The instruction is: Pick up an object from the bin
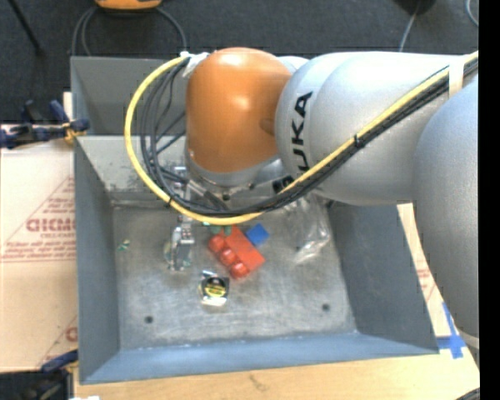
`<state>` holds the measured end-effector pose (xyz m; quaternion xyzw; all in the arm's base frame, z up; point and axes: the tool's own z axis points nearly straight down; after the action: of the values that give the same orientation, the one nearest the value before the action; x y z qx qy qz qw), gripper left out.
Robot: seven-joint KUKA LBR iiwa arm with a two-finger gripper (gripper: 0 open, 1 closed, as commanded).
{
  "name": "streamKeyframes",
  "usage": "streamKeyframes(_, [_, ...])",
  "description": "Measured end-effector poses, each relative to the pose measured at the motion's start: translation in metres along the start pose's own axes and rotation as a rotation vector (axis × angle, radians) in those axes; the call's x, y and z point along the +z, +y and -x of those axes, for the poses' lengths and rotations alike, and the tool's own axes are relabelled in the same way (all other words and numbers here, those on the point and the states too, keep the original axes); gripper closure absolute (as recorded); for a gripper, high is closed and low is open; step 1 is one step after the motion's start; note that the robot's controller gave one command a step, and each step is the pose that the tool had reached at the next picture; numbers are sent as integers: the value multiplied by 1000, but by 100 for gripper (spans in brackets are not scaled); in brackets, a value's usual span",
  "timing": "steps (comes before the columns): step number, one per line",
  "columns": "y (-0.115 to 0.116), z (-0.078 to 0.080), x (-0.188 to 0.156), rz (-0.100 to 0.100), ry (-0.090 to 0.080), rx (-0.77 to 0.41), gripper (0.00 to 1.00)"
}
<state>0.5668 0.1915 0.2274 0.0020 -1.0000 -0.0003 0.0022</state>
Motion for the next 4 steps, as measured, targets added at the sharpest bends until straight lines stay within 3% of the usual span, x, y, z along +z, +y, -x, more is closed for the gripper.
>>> streamKeyframes(1, [-83, 51, 109, -5, -2, -81, 0])
streamKeyframes(2, [-232, 42, 145, -5, -5, -406, 0])
streamKeyframes(3, [-170, 33, 151, -5, -16, -463, 0])
streamKeyframes(4, [-166, 6, 151, -4, -28, -481, 0])
